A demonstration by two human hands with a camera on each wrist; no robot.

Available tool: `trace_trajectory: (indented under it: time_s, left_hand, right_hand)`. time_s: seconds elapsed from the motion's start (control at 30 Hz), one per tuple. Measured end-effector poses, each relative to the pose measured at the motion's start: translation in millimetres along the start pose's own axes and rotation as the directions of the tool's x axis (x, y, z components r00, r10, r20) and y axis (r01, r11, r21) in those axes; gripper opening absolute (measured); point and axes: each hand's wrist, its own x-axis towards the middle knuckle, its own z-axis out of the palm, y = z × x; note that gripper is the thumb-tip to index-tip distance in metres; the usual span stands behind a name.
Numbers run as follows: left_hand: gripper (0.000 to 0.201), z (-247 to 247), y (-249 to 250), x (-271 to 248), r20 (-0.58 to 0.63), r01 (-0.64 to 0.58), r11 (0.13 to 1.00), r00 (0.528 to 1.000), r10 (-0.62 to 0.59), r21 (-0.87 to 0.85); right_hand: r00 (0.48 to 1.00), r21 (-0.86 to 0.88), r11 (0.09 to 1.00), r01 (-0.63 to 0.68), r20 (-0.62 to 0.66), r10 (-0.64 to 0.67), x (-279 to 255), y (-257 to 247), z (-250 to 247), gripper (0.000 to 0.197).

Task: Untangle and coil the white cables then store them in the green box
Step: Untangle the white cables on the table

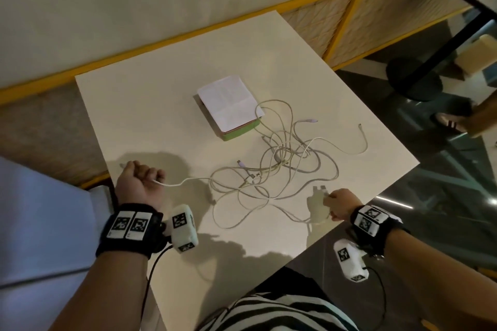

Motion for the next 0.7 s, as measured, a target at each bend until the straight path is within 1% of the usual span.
trace_trajectory:
  time_s: [0.03,0.07,0.1,0.17,0.23,0.3,0.33,0.4,0.47,0.5,0.57,0.63,0.7]
  left_hand:
    - [0.039,0,1,-2,0.002,0.001,1.000,1.000,-0.001,0.005]
    - [0.040,1,2,-4,0.007,-0.003,1.000,1.000,0.003,0.014]
    - [0.040,3,1,-8,0.014,-0.006,0.999,1.000,0.006,0.034]
    - [0.041,11,-5,-16,0.033,-0.008,0.996,0.999,0.005,0.087]
    - [0.042,22,-13,-24,0.054,0.018,0.994,0.998,-0.024,0.108]
    - [0.044,30,-20,-31,0.067,0.059,0.994,0.996,-0.066,0.096]
    - [0.044,32,-24,-33,0.079,0.073,0.993,0.994,-0.080,0.097]
    - [0.040,31,-31,-40,0.121,0.082,0.987,0.988,-0.098,0.137]
    - [0.035,26,-38,-47,0.168,0.084,0.977,0.979,-0.118,0.196]
    - [0.035,23,-40,-50,0.185,0.076,0.973,0.976,-0.118,0.219]
    - [0.033,15,-40,-54,0.197,0.019,0.960,0.977,-0.076,0.280]
    - [0.032,6,-38,-57,0.178,-0.049,0.927,0.984,-0.020,0.371]
    - [0.028,-1,-32,-58,0.172,-0.100,0.902,0.985,0.029,0.419]
  right_hand:
    - [0.999,0.002,0.999,0.053,-0.011,-0.053,-10,-2,-2,0.021]
    - [0.988,-0.012,0.989,0.147,-0.054,-0.147,-21,-9,-5,0.020]
    - [0.963,-0.019,0.968,0.250,-0.099,-0.251,-33,-19,-6,0.020]
    - [0.888,0.061,0.890,0.451,-0.129,-0.441,-61,-53,-4,0.017]
    - [0.819,0.168,0.802,0.573,-0.088,-0.567,-81,-96,10,0.013]
    - [0.756,0.135,0.745,0.653,-0.063,-0.651,-91,-139,35,0.015]
    - [0.720,0.097,0.714,0.694,-0.060,-0.692,-93,-158,50,0.020]
    - [0.666,0.026,0.665,0.746,-0.028,-0.746,-98,-190,81,0.027]
    - [0.625,0.029,0.624,0.780,0.007,-0.781,-103,-211,105,0.029]
    - [0.613,0.049,0.614,0.788,0.030,-0.789,-106,-218,114,0.028]
    - [0.593,0.113,0.596,0.795,0.067,-0.803,-109,-225,126,0.027]
    - [0.565,0.169,0.570,0.804,0.077,-0.821,-109,-224,135,0.024]
    - [0.539,0.151,0.547,0.824,0.092,-0.837,-107,-223,141,0.024]
